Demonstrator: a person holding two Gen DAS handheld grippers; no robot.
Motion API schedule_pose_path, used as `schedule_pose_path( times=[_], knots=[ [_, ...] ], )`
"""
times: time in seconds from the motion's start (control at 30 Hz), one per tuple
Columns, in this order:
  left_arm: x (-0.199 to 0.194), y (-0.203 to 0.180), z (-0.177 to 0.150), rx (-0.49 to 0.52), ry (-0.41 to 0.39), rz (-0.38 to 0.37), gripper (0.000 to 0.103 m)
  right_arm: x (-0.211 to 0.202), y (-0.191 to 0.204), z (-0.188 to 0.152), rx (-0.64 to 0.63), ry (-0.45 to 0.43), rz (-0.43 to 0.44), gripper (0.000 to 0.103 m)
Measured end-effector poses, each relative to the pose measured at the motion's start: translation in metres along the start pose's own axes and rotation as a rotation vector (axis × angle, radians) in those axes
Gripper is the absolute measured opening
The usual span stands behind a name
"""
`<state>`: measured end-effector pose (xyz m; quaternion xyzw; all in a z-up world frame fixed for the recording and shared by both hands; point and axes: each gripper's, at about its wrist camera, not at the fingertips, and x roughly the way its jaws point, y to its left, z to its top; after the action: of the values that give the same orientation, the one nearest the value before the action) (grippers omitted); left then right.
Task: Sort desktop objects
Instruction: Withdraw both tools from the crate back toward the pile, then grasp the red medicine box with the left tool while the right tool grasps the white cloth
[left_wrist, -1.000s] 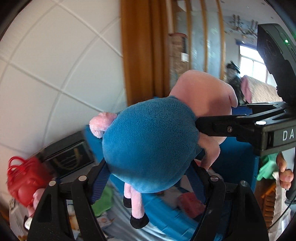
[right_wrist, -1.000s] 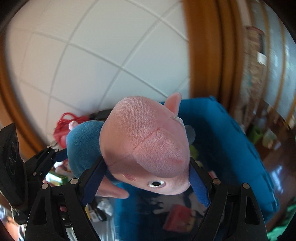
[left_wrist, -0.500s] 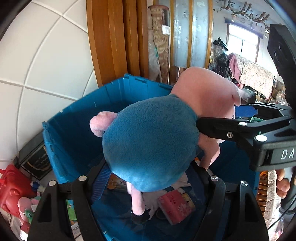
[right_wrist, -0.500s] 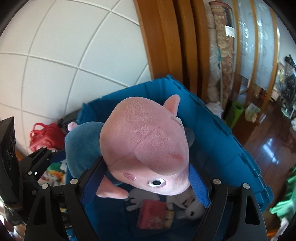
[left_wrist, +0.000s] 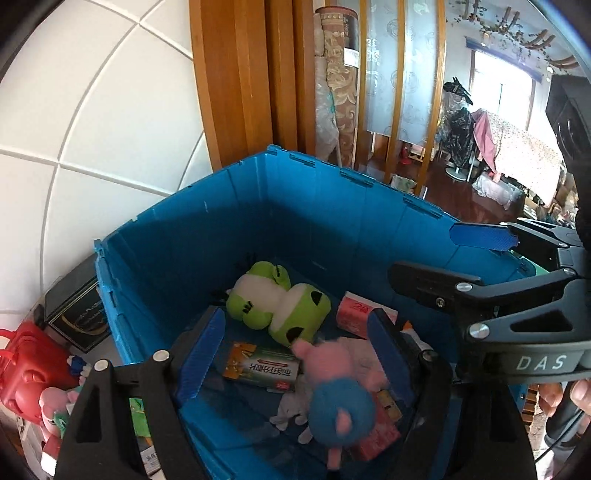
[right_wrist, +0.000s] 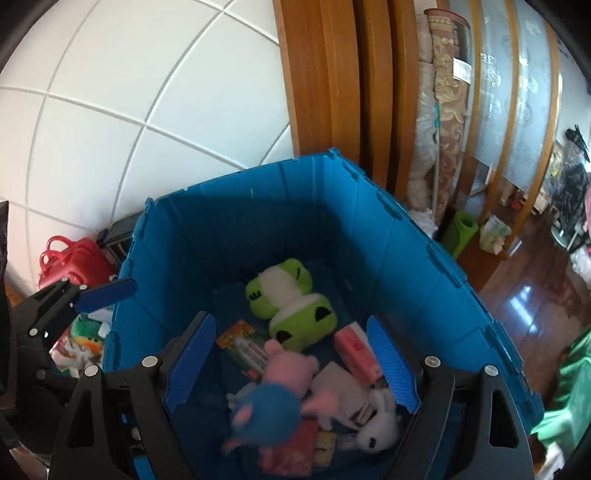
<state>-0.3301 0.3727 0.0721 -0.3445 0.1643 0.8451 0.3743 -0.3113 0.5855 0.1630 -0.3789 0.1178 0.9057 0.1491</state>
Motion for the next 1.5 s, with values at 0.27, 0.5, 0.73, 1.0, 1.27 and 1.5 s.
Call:
schedule_pose_path(
  times=[0.27, 0.5, 0.73, 1.0, 1.27, 1.5],
  knots=[
    [-0.024, 0.024, -0.013, -0.041, -0.058, 0.036, 0.080, -0.008, 0.028, 0.004, -0.031, -0.006, 0.014, 0.090],
    [-0.063, 0.051, -0.037, -0.107, -0.125, 0.100, 0.082, -0.027, 0.077, 0.000, -0.096, -0.024, 0.027, 0.103],
    [-0.101, 0.084, -0.067, -0.170, -0.183, 0.180, 0.084, -0.043, 0.136, -0.006, -0.195, -0.025, 0.012, 0.103],
    [-0.145, 0.139, -0.132, -0.295, -0.215, 0.316, 0.084, -0.049, 0.211, -0.024, -0.268, -0.035, 0.039, 0.103],
    [-0.189, 0.196, -0.260, -0.431, -0.175, 0.534, 0.084, -0.042, 0.290, -0.062, -0.292, -0.062, 0.190, 0.103],
    [-0.224, 0.254, -0.394, -0.566, -0.019, 0.758, 0.084, 0.015, 0.351, -0.120, -0.302, -0.013, 0.292, 0.103]
  ],
)
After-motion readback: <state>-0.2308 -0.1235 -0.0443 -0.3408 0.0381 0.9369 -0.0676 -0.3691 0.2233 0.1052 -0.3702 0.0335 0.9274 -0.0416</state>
